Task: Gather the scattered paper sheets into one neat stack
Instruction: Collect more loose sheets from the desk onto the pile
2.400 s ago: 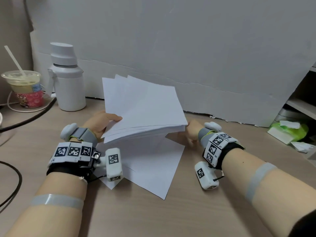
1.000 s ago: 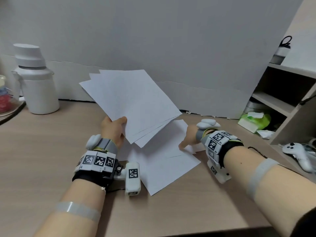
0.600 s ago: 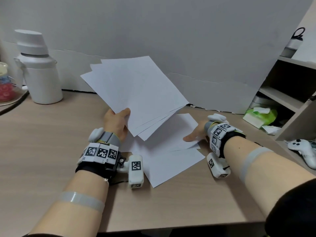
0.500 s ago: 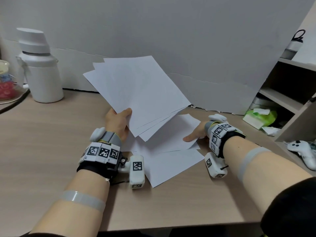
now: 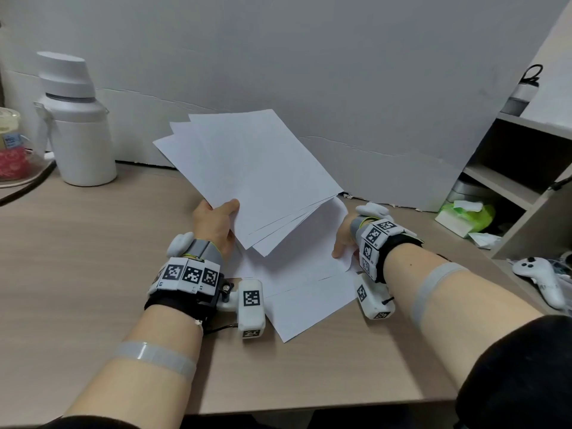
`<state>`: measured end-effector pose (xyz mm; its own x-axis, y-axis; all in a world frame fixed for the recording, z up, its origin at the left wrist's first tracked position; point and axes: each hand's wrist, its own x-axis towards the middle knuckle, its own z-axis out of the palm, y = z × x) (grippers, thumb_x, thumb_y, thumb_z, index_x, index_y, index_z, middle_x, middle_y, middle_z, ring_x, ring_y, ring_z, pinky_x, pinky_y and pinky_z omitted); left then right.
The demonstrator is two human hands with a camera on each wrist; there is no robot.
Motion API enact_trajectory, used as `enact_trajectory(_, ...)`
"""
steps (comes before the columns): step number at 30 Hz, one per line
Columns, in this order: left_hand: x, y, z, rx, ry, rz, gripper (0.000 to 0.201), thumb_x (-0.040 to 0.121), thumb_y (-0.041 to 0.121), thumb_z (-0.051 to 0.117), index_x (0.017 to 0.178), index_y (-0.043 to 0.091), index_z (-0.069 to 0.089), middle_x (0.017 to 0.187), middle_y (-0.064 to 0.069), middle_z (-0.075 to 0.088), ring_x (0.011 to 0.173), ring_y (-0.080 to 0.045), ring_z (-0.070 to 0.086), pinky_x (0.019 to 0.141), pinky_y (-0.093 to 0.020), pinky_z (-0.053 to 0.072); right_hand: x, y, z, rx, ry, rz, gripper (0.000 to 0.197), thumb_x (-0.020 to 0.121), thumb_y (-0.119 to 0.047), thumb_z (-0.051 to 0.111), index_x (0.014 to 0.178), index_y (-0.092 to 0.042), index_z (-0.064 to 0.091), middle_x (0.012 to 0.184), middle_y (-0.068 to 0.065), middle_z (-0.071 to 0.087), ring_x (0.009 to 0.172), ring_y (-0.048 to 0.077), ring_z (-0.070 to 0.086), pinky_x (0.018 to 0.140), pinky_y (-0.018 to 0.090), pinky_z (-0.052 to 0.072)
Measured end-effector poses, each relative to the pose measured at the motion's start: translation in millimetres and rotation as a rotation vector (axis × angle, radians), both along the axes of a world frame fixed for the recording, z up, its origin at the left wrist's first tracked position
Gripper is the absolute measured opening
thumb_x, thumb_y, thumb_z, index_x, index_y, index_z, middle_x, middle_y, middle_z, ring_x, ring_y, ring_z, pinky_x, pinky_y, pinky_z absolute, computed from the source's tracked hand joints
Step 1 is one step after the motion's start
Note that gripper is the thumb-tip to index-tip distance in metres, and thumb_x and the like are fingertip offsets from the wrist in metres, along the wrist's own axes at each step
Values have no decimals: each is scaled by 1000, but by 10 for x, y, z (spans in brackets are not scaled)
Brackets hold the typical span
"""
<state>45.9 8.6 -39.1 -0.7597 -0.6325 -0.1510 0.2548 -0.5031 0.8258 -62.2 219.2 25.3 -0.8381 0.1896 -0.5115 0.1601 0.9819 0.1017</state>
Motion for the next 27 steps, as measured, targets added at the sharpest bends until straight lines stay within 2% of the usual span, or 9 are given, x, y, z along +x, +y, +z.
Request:
enact_trajectory(2,-2,-2,-1,5,3,-1,20,85,-5,67,93,13,65,99,-7,73,105,-34,69,95,-51,55,-54,5,-24,-9,27,28,37,83,-50,72,105,-22,63,105,-9,60,68,13,47,53,23,31)
enact_trajectory(5,-7,-3,-8,5,0,-6,21,85,-4,67,96,13,67,104,-9,74,104,-34,70,94,-51,56,-2,40,-59,-7,36,15,65,81,-48,75,130,-10,54,121,4,62,97,20,60,86,24,44)
enact_trajectory(8,-3,2,-6,17,-2,-10,20,86,-5,66,94,13,67,104,-9,74,105,-34,70,93,-51,56,1,107,-61,-115,103,-15,47,80,-35,79,116,-8,64,124,10,65,118,29,58,107,37,43)
enact_trajectory(10,-15,-3,-8,20,7,-5,20,86,-6,66,94,12,66,107,-11,73,107,-35,69,94,-51,56,-22,172,-22,-315,103,-105,25,81,-23,77,101,-10,69,110,10,71,109,27,64,101,36,49)
enact_trajectory(13,-11,-5,-5,19,4,-6,21,87,-7,65,94,13,65,104,-8,72,105,-34,68,94,-49,56,-86,186,7,-549,140,-153,42,69,-15,81,106,-4,65,91,13,73,89,30,70,89,41,55)
enact_trajectory(16,-17,-14,-17,12,-7,-10,21,86,-7,65,93,13,65,100,-7,72,102,-33,69,92,-48,56,-267,193,-79,-690,83,-207,51,61,-7,78,110,-2,64,97,18,73,97,36,71,92,53,54)
enact_trajectory(22,-1,-33,-29,-10,-35,-10,21,86,-6,65,94,13,64,98,-6,71,87,-27,68,83,-40,57,47,16,-8,-437,76,-102,53,69,-32,84,109,-8,58,118,7,62,110,32,62,99,43,49)
enact_trajectory(25,3,-48,-24,3,-76,-7,22,84,-5,66,98,12,64,104,-9,71,91,-30,68,88,-46,55,125,-53,-22,-362,110,-72,51,64,-63,78,100,-30,61,96,-16,61,67,14,51,67,21,37)
enact_trajectory(27,10,-53,-14,9,-100,11,30,78,-1,70,105,10,64,109,-9,71,96,-31,69,91,-48,56,128,-119,-27,-272,121,-31,53,72,-57,78,107,-22,58,107,-8,62,83,18,54,70,25,43)
